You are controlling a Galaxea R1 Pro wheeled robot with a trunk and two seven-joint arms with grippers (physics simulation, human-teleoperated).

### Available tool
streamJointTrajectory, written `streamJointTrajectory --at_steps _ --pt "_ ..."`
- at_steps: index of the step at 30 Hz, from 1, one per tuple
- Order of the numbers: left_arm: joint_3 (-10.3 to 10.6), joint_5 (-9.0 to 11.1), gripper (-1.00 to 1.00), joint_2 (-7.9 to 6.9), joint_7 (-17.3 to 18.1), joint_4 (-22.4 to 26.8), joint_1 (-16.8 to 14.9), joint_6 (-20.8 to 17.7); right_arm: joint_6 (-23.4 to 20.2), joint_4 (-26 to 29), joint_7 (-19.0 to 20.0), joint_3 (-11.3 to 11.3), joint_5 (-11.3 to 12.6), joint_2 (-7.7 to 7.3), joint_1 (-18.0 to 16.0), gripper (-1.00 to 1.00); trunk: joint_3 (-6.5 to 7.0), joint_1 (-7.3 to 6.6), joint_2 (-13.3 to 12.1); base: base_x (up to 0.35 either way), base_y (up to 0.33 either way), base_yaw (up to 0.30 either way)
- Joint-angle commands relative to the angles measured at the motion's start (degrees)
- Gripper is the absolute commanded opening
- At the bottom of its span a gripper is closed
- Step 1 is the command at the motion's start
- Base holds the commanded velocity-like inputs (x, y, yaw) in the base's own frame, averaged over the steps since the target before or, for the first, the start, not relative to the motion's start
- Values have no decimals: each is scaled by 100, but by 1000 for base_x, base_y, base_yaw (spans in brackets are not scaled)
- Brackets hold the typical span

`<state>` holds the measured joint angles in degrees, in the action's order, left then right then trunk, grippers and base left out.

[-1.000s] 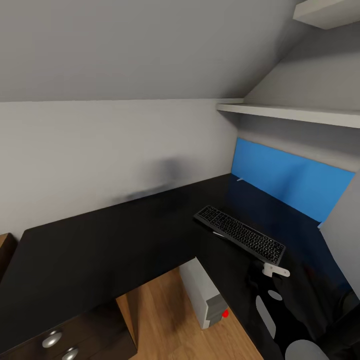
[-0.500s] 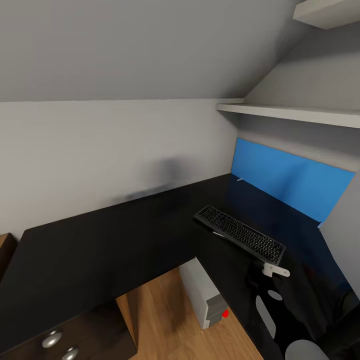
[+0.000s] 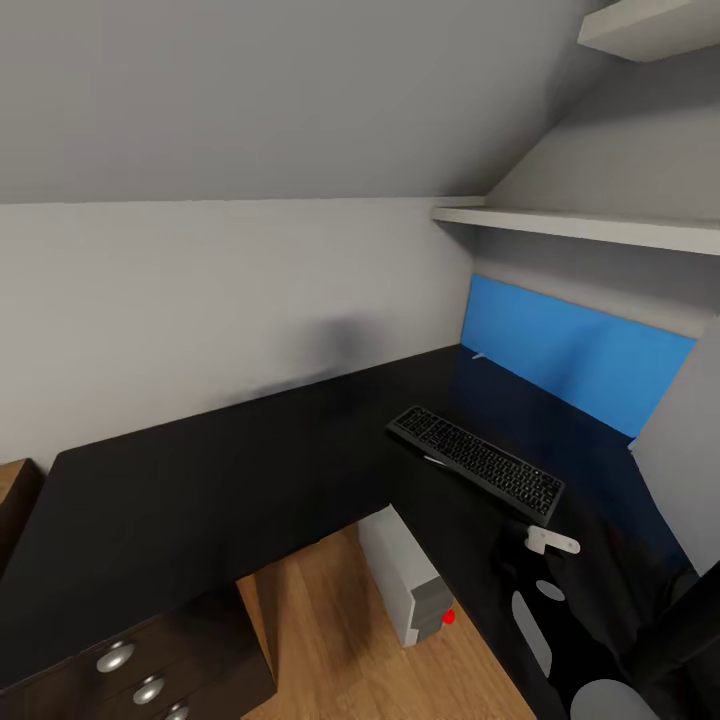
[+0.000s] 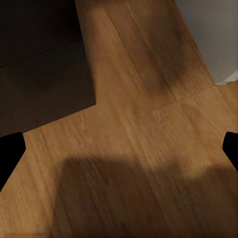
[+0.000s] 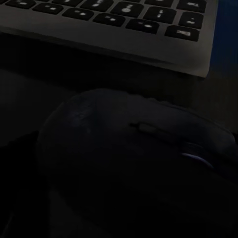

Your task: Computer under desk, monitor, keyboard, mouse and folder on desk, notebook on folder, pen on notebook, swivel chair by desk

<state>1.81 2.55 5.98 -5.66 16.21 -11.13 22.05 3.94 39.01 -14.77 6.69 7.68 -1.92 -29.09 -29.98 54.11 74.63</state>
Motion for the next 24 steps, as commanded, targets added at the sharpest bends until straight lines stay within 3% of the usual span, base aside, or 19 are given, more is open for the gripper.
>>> streamJointTrajectory --at_steps 1,24 --pt "21 26 100 0 -23 -4 -4 19 12 -60 10 -1 120 -2 0 -100 -6 0 2 -5 0 0" --pt "21 26 100 0 -29 -4 -4 19 3 -48 10 -16 126 60 0 -100 -6 0 2 0 0 0"
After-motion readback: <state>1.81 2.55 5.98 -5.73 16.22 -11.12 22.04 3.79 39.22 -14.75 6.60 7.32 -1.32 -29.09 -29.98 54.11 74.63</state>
